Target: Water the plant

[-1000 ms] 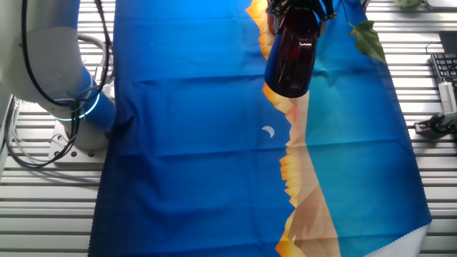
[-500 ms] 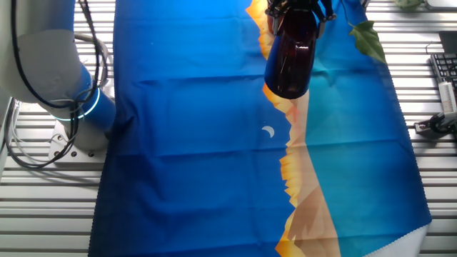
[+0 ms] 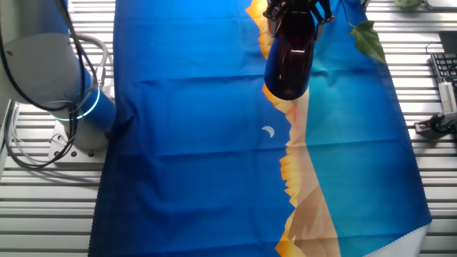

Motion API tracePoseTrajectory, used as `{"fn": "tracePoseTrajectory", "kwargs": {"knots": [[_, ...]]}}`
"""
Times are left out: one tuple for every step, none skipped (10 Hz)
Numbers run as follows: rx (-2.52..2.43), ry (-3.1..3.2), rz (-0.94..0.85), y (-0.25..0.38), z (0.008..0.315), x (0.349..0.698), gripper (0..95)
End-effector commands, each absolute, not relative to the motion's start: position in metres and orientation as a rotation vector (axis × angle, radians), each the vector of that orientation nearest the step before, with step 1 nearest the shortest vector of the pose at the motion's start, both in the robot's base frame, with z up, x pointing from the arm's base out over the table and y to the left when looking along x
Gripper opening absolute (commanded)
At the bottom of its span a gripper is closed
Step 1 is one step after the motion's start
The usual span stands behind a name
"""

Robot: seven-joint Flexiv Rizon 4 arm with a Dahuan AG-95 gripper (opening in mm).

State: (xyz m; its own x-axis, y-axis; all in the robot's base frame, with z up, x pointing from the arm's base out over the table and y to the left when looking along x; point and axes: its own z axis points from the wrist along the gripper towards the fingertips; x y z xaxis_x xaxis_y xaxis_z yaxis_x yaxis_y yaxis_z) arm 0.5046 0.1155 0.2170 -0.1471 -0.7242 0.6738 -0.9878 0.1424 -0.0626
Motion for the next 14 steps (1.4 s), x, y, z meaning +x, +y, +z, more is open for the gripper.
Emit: {"fn": "tracePoseTrajectory", "kwargs": {"knots": [[1.653,-1.984,0.676,0.115,0.216,0.503,0.0],[1.660,-2.001,0.667,0.114,0.216,0.503,0.0],[1.664,-2.018,0.658,0.113,0.215,0.501,0.0],[1.676,-2.041,0.654,0.111,0.213,0.498,0.0],[1.689,-2.061,0.645,0.109,0.211,0.496,0.0],[1.694,-2.090,0.630,0.107,0.209,0.493,0.0],[1.695,-2.100,0.626,0.107,0.208,0.492,0.0],[1.704,-2.133,0.598,0.105,0.207,0.491,0.0],[1.706,-2.161,0.573,0.105,0.206,0.490,0.0],[1.709,-2.184,0.548,0.105,0.206,0.489,0.0],[1.709,-2.212,0.523,0.104,0.205,0.489,0.0],[1.711,-2.238,0.497,0.104,0.205,0.488,0.0],[1.716,-2.259,0.475,0.103,0.204,0.487,0.0],[1.723,-2.273,0.456,0.102,0.202,0.486,0.0]]}}
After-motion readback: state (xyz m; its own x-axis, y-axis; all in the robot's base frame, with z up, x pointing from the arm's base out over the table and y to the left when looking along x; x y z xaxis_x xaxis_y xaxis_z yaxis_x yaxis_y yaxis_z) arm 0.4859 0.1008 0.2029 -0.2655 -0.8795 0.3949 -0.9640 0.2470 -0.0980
